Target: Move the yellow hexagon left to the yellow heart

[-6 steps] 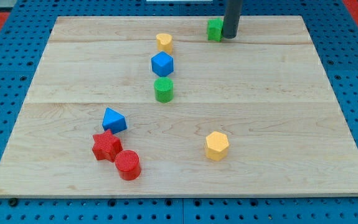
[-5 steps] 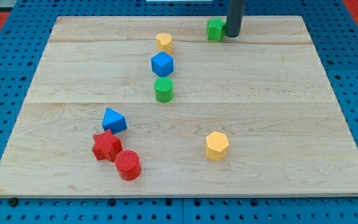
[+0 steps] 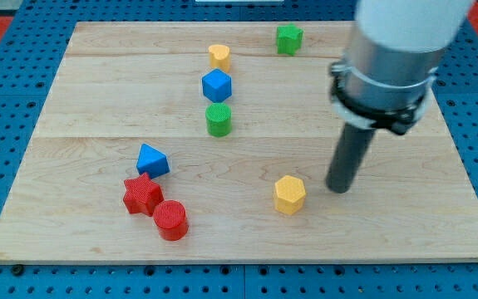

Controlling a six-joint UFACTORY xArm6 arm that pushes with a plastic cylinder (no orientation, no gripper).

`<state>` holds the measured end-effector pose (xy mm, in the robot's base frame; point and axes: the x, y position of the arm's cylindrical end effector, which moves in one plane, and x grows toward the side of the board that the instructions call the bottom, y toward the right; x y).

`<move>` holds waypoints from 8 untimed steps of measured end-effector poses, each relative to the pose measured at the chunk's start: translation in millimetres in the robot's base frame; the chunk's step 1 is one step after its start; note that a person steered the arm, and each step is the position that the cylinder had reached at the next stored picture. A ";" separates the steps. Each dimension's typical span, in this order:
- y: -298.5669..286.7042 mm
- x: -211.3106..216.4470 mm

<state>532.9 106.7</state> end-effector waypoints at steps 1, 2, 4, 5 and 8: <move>-15.3 26.8; -66.7 24.3; -152.9 -49.6; -174.1 -68.1; -176.5 -90.9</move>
<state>442.1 -69.8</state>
